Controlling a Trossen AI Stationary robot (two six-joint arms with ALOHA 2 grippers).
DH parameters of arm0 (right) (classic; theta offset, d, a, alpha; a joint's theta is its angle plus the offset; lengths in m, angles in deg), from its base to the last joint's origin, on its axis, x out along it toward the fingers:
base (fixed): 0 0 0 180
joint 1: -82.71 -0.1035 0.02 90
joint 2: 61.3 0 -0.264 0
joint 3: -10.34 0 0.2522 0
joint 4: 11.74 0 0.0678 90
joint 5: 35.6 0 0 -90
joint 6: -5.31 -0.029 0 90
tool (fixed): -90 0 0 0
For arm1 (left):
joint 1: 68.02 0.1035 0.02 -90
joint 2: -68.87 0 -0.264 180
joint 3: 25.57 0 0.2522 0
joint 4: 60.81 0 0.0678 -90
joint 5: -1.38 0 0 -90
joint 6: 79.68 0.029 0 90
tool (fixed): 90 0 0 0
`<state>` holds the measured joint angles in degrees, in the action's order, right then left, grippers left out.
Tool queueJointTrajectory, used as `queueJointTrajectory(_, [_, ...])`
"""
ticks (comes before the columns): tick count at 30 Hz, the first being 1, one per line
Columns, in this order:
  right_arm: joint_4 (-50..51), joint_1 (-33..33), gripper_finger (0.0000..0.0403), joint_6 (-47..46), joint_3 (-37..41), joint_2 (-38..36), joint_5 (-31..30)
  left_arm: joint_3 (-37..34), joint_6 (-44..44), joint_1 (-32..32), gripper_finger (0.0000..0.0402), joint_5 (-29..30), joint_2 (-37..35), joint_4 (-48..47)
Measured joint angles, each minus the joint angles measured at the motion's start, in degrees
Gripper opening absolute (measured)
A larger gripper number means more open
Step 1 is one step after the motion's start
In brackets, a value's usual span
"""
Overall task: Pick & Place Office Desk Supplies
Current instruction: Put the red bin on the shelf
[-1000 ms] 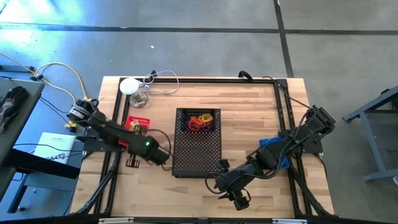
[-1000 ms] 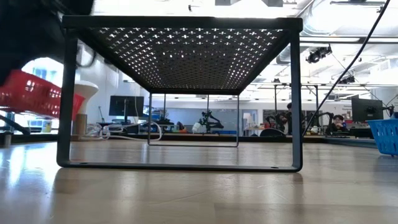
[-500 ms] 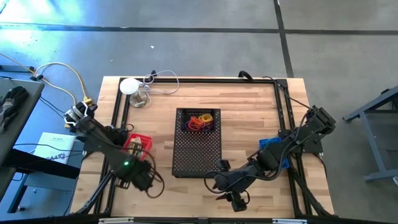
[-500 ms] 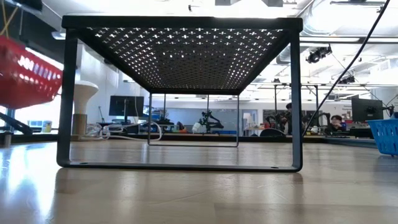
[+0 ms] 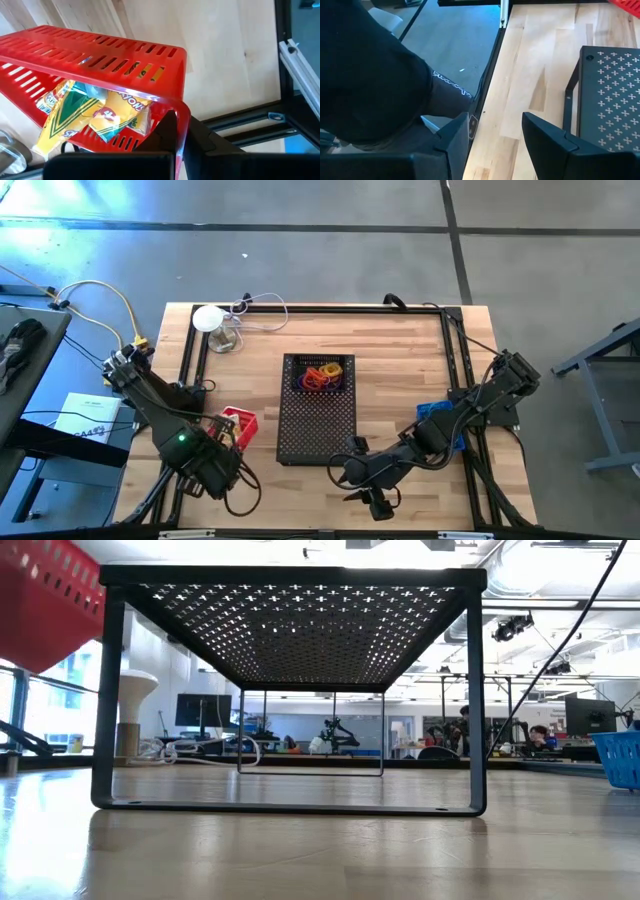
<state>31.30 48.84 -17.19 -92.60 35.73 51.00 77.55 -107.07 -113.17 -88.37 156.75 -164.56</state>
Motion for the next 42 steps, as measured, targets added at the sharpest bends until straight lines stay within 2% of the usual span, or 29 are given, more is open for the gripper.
queueJointTrajectory(11, [0.0, 0.0, 0.0171, -0.22, 0.0, 0.0, -0.13, 4.49, 6.48, 0.0, 0.0001, 2.01, 1.74, -0.09])
queueJointTrajectory(19, [0.02, 0.0, 0.0171, -0.2, 0.0, 0.0, -0.13, 11.13, 13.47, 0.07, 0.0001, 7.99, 3.63, -0.04])
queueJointTrajectory(23, [0.04, 0.0, 0.0171, 0.01, 0.0, 0.0, -0.13, 11.94, 17.9, -0.11, 0.0001, 13.8, 3.61, -0.03])
queueJointTrajectory(27, [0.26, 0.0, 0.0171, 0.17, 0.0, 0.0, -0.11, 12.26, 25.36, -1.07, 0.0001, 21.44, 3.74, -0.05])
queueJointTrajectory(33, [0.45, -0.24, 0.0171, 0.22, 0.0, 0.0, 0.35, 12.25, 37.36, -1.14, 0.0001, 28.51, 5.71, -0.03])
queueJointTrajectory(39, [0.46, -0.28, 0.0171, 0.4, 0.0, 0.0, 0.35, 12.25, 56.87, -0.61, 0.0003, 29.22, 8.59, -0.01])
queueJointTrajectory(42, [0.48, -0.28, 0.0171, 1.24, 0.0, 0.0, 0.35, 12.2, 62.48, 0.22, 0.0004, 30.35, 9.7, 0.01])
